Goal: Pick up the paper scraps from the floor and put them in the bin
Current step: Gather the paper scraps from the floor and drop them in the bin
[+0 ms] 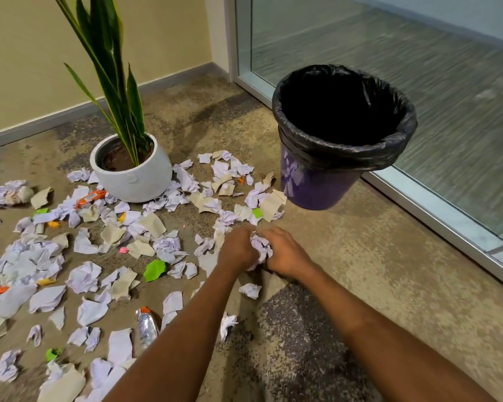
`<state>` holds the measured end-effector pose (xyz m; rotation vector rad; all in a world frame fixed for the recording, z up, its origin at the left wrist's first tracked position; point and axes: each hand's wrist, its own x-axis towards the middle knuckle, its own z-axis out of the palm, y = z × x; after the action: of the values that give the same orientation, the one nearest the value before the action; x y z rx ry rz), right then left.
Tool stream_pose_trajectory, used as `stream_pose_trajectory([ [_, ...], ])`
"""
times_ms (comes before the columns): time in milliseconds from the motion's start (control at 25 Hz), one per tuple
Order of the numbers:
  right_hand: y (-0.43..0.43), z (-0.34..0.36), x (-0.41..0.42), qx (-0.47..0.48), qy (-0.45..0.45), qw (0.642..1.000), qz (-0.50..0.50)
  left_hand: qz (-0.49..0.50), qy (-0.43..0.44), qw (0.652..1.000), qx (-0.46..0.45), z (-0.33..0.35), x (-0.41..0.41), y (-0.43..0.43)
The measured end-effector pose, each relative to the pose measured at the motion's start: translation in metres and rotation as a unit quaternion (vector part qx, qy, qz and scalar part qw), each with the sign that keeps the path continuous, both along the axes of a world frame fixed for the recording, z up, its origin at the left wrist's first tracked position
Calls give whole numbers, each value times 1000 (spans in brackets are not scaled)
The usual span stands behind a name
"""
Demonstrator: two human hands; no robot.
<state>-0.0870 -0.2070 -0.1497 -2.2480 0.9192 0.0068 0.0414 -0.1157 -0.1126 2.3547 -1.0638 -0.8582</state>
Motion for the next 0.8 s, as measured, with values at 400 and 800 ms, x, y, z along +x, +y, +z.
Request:
stream_pose_trajectory([
  [400, 2, 5, -10, 31, 142, 987, -69, -73, -46, 991, 99, -15, 20, 19],
  [800, 15, -6, 16, 77, 13, 992, -101, -2, 40, 999, -36, -18, 7, 17],
])
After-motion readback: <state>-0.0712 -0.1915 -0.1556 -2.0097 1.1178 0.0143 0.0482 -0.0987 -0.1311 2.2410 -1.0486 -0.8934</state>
